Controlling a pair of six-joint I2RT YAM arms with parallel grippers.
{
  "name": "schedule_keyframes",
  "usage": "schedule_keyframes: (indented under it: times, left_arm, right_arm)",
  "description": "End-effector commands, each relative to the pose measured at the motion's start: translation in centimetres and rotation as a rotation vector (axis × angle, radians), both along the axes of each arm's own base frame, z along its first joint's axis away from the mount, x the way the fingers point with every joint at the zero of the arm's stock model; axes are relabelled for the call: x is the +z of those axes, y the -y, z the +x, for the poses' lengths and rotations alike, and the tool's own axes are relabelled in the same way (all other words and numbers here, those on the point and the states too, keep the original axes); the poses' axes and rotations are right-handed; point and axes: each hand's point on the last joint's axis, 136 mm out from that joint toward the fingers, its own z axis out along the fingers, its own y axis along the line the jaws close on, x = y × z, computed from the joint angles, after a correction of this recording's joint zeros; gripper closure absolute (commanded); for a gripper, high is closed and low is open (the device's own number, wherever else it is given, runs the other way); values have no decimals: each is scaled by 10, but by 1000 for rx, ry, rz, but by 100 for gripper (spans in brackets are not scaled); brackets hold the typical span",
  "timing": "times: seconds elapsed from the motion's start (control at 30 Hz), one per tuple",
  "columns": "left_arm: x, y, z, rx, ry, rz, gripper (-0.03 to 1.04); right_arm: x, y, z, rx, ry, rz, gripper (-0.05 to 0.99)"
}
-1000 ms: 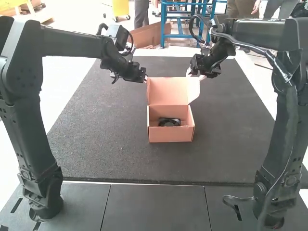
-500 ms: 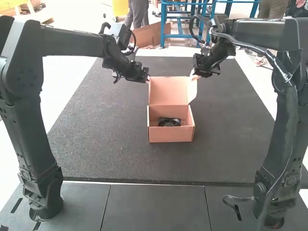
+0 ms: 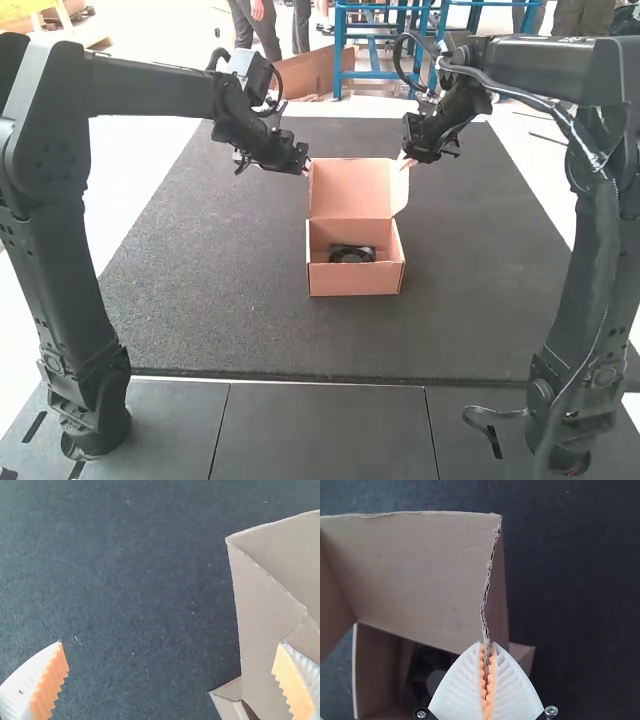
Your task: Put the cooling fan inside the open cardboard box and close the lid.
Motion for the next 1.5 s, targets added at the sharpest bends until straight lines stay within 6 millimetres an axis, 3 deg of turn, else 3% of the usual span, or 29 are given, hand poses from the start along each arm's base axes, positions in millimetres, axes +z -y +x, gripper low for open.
schedule_keyframes:
  times: [0.0,0.43,0.8,1.47]
  left_arm:
    - [26,6,4,-3,47,-39,4]
    - [35,5,-8,-11,38,-33,4]
    - [27,3,-28,-33,-39,-29,4]
    - [21,30,-55,-134,-104,-72,4]
  right_arm:
    - [-5,4,-3,7,-34,-5,95]
    - [-1,0,-29,47,-94,-13,95]
    - [-2,-8,-47,76,-113,-8,95]
    - [-8,-7,-77,94,-158,-4,95]
